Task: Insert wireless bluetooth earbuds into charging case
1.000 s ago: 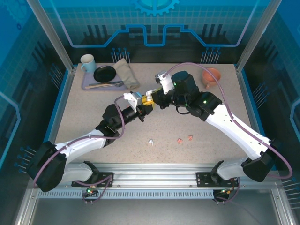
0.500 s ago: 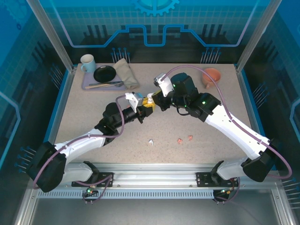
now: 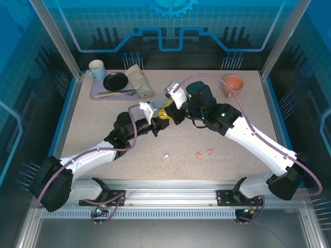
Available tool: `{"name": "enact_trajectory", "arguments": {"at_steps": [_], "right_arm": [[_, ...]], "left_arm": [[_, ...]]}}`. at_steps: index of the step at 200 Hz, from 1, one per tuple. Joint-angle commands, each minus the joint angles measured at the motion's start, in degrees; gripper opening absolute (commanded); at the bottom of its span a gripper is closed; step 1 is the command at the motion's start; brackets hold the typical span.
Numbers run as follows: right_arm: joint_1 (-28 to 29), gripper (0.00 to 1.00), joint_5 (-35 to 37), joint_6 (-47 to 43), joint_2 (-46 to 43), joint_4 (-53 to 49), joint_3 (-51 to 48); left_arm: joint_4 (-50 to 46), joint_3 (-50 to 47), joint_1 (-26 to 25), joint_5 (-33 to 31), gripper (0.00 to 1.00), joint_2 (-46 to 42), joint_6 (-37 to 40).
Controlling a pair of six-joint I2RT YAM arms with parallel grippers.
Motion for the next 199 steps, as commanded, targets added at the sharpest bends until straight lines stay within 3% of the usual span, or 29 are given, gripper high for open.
{"name": "enact_trajectory", "arguments": {"at_steps": [1,86,148,199], "right_arm": [[0.63,0.07,-0.66,-0.45,0.64,-1.34,-0.54],[-0.81,0.14,0.70,7.40,1.63,0.26,1.75],[-1.72,0.37,0.08,12.80,5.97,1.67,6.78],[-4.50,0.46,-1.80,18.22,6.12,2.65,9.17]], "left_arm": [[3.90,2.60,0.29,1.30,0.00,-0.53,-0.20],[6.86,1.35,0.25,1.04,0.00,0.95,-2.44],[12.37,-1.13,0.26,-0.41,0.00,2.92,-6.04],[13.97,-2.39,0.25,-1.18,0.00,3.95,-6.35]]}}
